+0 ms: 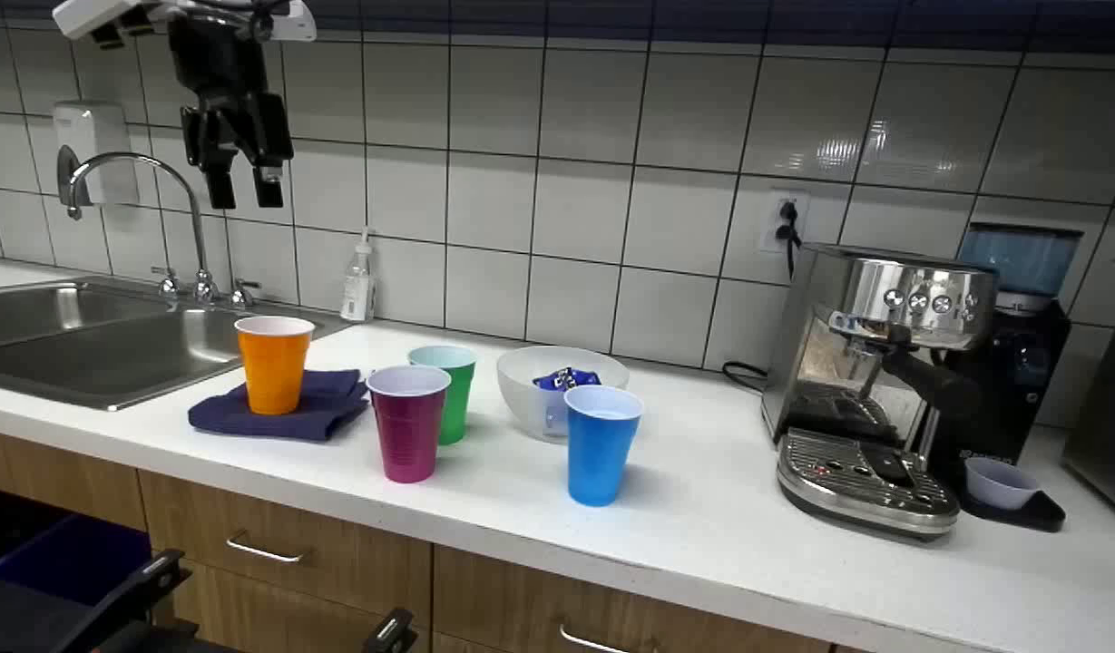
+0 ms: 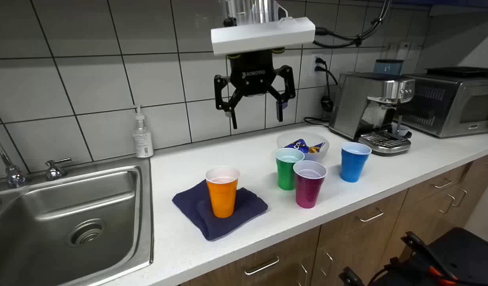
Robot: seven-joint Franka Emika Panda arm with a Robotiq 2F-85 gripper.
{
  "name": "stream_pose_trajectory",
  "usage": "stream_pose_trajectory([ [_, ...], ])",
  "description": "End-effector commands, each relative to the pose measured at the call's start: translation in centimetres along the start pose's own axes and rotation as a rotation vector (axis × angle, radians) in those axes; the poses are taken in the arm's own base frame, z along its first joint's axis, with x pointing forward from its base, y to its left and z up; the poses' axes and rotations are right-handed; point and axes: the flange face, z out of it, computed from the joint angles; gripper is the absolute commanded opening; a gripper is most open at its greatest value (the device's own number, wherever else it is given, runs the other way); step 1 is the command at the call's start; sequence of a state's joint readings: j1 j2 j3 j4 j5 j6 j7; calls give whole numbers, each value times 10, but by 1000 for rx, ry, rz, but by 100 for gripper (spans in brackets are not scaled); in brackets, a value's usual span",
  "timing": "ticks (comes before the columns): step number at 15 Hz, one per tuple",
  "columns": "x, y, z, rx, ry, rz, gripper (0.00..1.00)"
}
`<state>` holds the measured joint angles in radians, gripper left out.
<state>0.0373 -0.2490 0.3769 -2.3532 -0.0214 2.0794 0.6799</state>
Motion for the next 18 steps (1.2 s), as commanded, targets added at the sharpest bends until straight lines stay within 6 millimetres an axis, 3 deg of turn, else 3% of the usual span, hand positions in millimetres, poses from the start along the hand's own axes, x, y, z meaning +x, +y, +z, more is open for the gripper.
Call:
stream_pose_trajectory([
  [1, 0, 0, 0, 0, -1, 0, 100],
  [18, 3, 8, 9, -41, 30, 34, 100],
])
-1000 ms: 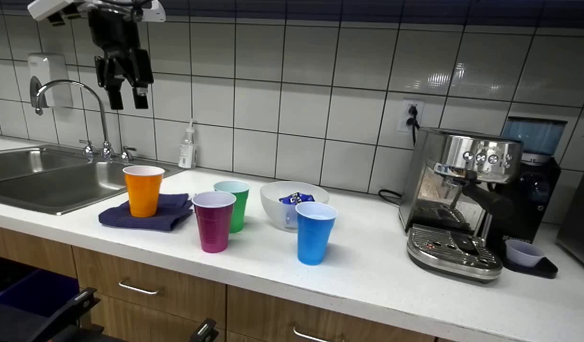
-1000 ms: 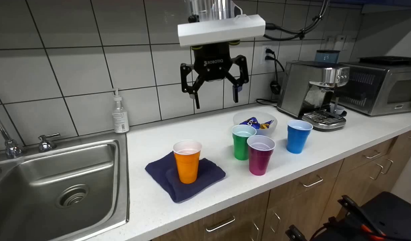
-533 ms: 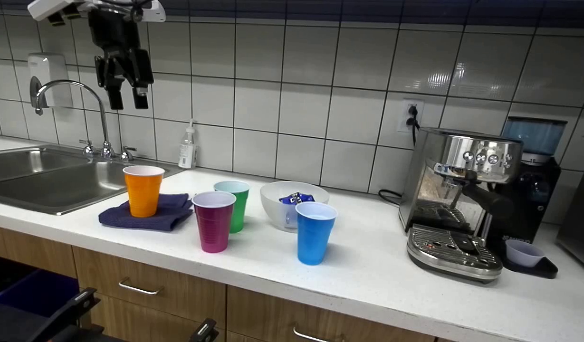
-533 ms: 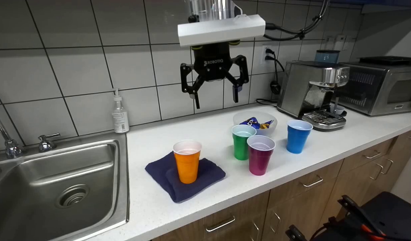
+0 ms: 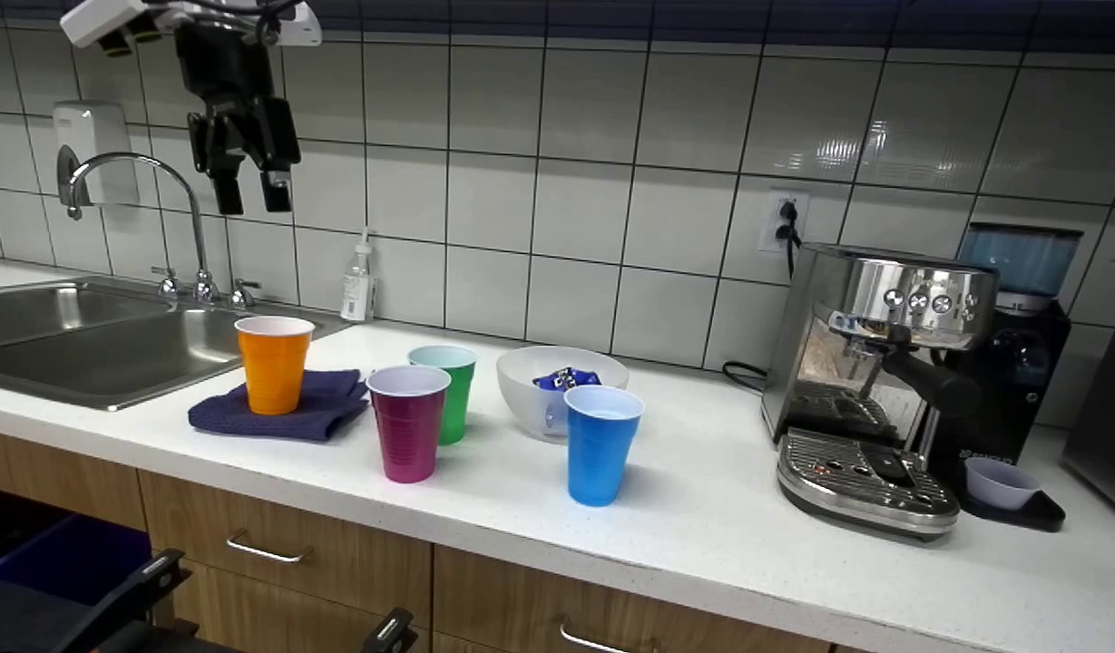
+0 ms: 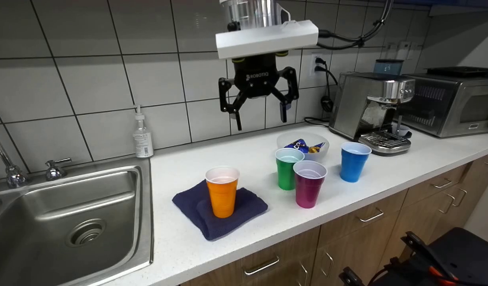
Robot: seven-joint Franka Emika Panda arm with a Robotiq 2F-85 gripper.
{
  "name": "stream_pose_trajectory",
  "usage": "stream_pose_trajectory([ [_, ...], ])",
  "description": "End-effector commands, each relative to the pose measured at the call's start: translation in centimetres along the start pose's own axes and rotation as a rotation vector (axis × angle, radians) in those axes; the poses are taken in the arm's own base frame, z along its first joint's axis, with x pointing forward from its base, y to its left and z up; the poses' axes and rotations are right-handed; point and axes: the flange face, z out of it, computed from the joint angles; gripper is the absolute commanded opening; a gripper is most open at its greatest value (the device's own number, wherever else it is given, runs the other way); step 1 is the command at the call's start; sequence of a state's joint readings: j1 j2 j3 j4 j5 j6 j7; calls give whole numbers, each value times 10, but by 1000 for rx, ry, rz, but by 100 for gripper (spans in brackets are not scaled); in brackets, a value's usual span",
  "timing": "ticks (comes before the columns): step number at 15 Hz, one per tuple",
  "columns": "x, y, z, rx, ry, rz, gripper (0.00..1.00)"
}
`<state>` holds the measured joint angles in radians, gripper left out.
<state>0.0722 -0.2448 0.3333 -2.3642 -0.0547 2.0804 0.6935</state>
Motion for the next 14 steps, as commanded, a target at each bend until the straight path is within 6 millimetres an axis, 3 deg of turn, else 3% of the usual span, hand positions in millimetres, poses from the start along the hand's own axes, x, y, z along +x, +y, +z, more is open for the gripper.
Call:
stream_pose_trajectory([
  [1, 2, 4, 6, -28, 30, 36, 100],
  [14, 35, 17, 47, -36, 79, 36, 100],
])
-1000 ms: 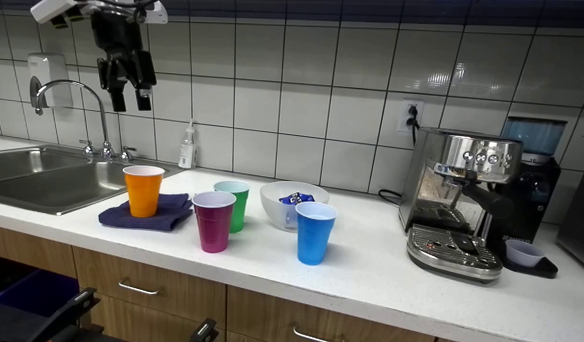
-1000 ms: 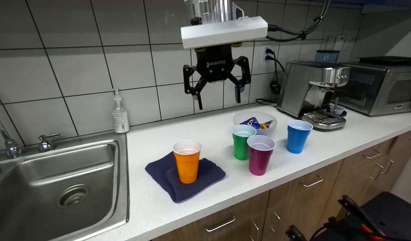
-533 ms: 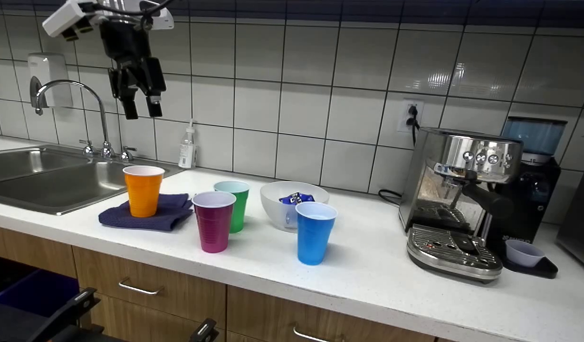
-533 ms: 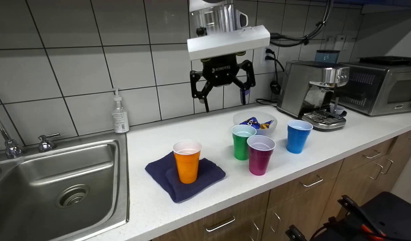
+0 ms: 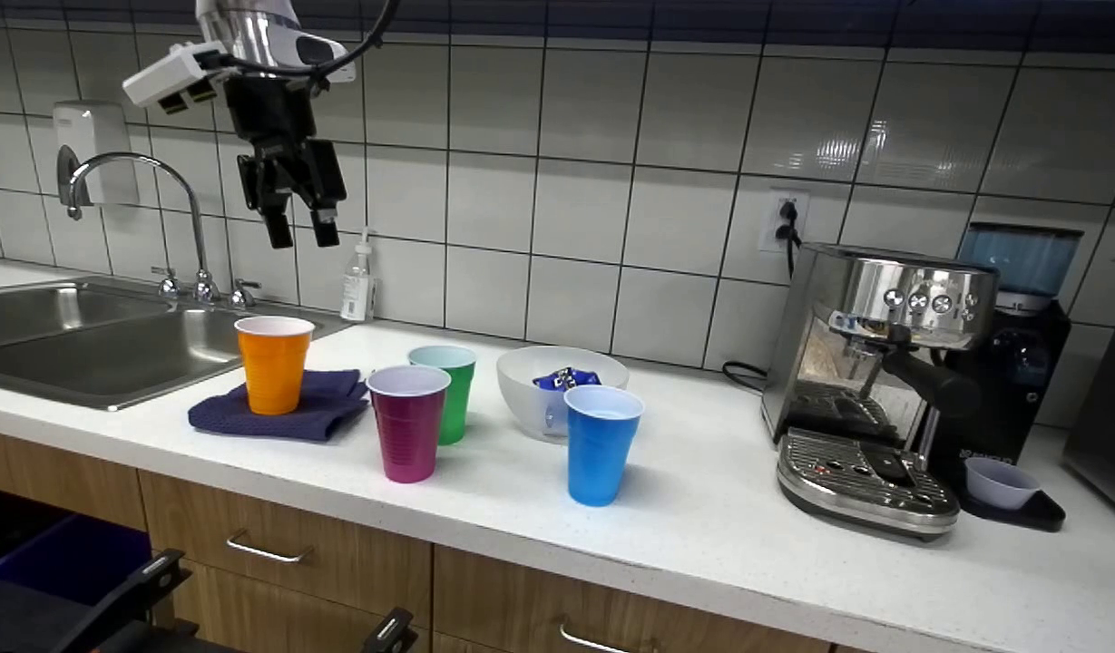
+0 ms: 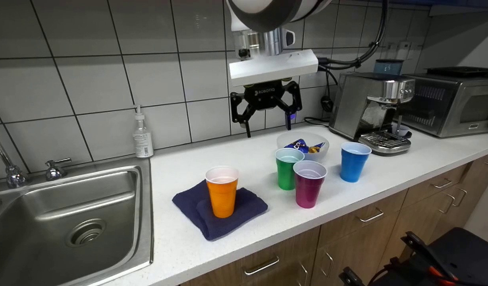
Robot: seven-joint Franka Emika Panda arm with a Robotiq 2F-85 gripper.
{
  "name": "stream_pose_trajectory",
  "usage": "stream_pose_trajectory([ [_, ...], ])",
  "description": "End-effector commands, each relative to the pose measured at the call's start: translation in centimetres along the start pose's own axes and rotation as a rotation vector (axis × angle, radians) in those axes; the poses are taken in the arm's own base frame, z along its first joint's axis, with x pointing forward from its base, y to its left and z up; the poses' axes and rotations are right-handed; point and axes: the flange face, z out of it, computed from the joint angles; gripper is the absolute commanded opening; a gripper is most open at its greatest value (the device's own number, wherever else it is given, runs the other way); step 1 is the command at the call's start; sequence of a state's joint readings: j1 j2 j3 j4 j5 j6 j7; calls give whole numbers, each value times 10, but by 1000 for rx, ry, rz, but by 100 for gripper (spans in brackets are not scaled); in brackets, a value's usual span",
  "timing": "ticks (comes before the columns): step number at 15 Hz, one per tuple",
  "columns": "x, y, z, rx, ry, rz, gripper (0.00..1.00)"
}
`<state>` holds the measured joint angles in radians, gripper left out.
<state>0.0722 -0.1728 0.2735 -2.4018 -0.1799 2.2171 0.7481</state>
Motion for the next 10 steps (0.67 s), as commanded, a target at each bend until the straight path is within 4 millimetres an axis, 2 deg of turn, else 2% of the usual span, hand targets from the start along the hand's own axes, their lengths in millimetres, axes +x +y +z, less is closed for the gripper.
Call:
stream_pose_trajectory([
  [1, 12, 2, 13, -11, 18, 4, 100],
  [10, 36, 11, 46, -24, 33, -15, 100],
])
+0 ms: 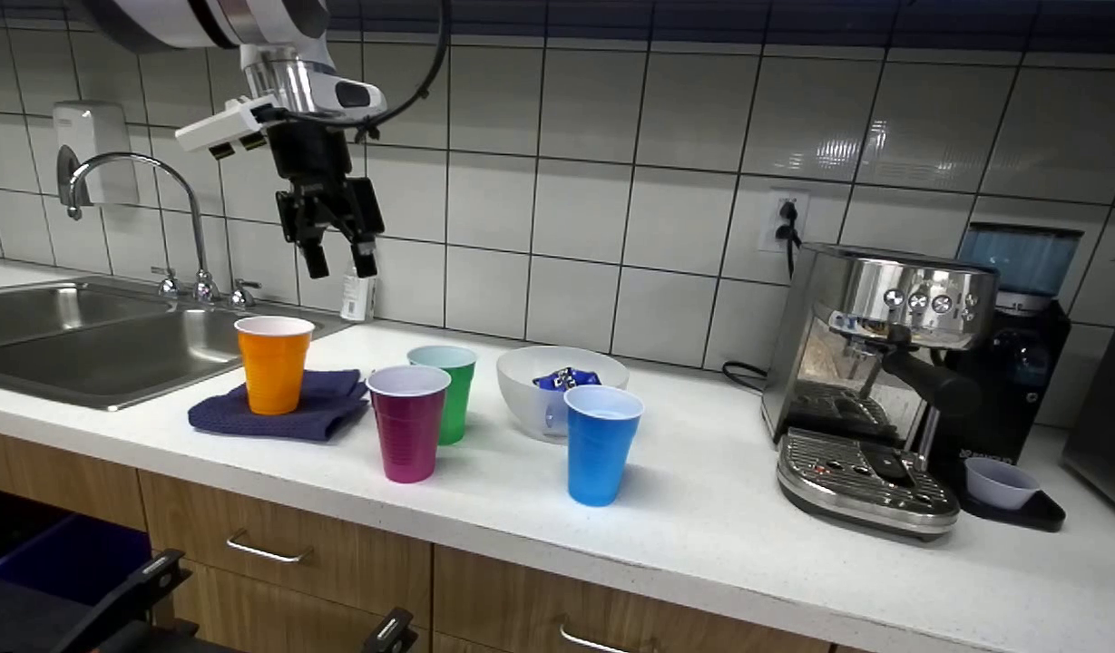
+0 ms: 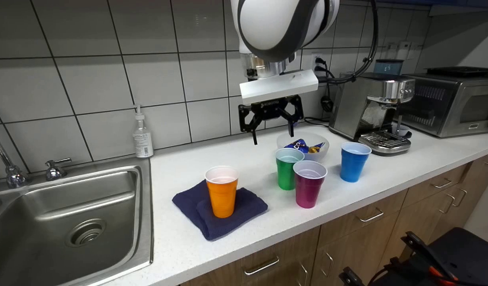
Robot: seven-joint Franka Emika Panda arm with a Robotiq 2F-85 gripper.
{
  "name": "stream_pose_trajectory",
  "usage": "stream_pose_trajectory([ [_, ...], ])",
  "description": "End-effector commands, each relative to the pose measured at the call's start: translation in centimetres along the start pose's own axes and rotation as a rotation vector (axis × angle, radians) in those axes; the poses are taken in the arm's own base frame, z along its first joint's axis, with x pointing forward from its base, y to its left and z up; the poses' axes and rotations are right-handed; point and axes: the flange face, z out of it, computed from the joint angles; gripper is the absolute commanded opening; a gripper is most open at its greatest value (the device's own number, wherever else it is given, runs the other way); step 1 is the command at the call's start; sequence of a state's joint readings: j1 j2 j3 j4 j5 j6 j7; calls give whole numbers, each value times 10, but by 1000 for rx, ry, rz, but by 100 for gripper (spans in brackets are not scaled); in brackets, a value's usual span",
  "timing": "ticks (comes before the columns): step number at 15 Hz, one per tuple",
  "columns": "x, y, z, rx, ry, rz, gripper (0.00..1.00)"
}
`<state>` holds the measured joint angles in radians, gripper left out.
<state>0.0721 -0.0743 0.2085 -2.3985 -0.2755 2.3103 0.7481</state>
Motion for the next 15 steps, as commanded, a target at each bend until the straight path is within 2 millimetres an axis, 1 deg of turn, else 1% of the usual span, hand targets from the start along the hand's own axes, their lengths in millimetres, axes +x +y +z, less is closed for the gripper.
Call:
stream_pose_trajectory([
  [1, 13, 0, 8, 1, 14, 4, 100],
  [5, 19, 2, 15, 15, 19, 17, 100],
  [11, 25, 4, 15, 35, 31, 28, 100],
  [15, 29, 6, 21, 37, 32, 23, 100],
])
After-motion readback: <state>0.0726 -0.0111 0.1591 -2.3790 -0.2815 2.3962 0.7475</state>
